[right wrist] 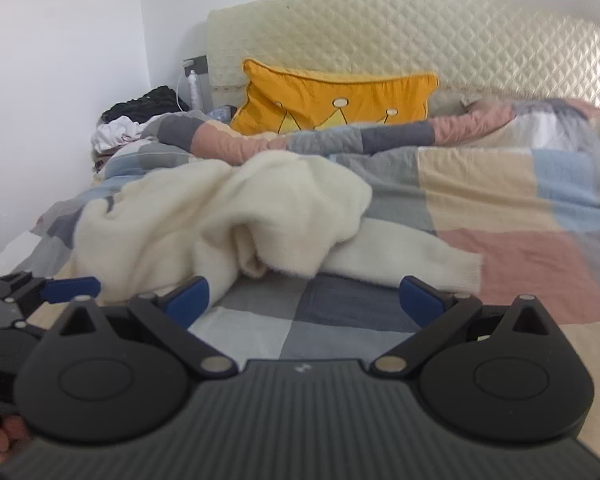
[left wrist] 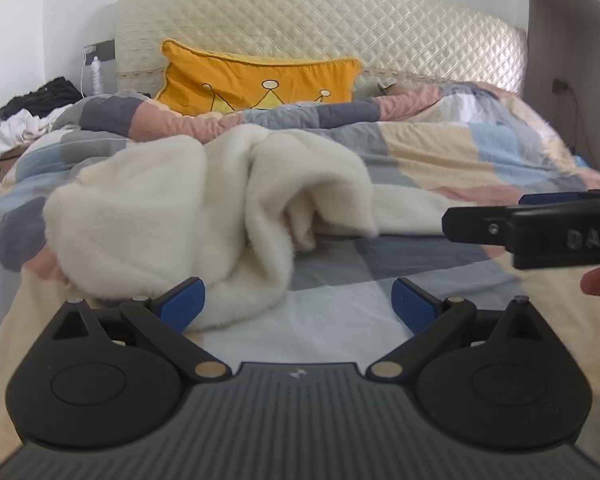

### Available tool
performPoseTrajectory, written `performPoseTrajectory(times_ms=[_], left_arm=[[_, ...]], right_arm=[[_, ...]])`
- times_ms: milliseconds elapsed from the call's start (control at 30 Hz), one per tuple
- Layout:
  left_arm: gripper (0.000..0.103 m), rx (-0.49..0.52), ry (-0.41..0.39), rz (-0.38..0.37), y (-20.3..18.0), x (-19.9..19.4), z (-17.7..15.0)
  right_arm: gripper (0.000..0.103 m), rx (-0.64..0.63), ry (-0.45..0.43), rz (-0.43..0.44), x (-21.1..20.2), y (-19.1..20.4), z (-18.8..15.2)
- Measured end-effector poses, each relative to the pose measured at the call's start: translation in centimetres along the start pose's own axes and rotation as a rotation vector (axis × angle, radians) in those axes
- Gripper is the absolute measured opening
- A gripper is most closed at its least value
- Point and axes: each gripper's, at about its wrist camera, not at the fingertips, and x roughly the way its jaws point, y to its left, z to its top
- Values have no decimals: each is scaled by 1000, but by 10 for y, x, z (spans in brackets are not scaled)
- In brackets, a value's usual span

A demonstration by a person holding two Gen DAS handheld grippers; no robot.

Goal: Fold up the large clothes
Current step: 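Reach both grippers to the cream sweater and pinch its edges, then lift the sweater with both grippers and shake it out in the air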

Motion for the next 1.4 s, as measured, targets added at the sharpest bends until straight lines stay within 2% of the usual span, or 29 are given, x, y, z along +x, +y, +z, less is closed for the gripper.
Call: performPoseTrajectory(times_ms=[133,200,267,333,367,467,500,567,633,667,700,800,833,867,900,933,967,1033,1133,1300,1400], left_arm=[[101,20,-5,-32,6,42,-4],[98,37,-20,-46,8,60,-6],[93,64,-18,-33,6,78,-9],[86,100,-6,13,2,95,-11],[83,119,-3,34,0,104,-11],[66,170,27,109,-2,130,-12],[56,173,40,133,0,137,-13],[46,157,51,164,8,146,-13],[29,142,31,175,14,145,-11],[23,144,18,186,16,144,-9],[14,139,0,188,19,140,-8],[12,98,-40,166,30,125,0],[12,82,-57,164,34,115,2],[12,68,-71,165,38,106,5],[12,50,-82,163,42,99,10],[12,30,-91,161,47,89,15],[11,9,-99,161,53,80,21],[11,-31,-118,154,63,60,33],[11,-54,-155,148,74,26,49],[11,-59,-231,143,82,-51,73],[11,-70,-298,134,84,-112,90]], right_arm=[[101,36,35,25,48,-13,1],[99,15,55,35,70,-14,1],[88,-42,66,20,92,-13,-2],[79,-79,84,7,113,-13,-4],[78,-80,90,6,122,-13,-5],[78,-101,85,-9,145,-9,-5],[77,-132,88,-12,154,-6,-5],[77,-184,82,-31,167,0,-4],[77,-156,36,-24,173,-3,-1],[77,-100,0,-14,174,-7,3],[77,-48,-28,-25,173,-10,6],[77,97,-140,-33,167,-12,13],[67,109,-159,-40,165,-9,17],[51,115,-172,-59,164,-4,22],[44,130,-172,-86,162,-2,27],[22,158,-173,-101,159,-1,32],[14,208,-174,-103,155,-4,39],[12,256,-189,-88,143,-9,48],[11,215,-214,-94,118,-7,61],[10,193,-298,-47,44,9,82],[10,189,-364,-14,-9,21,98]])
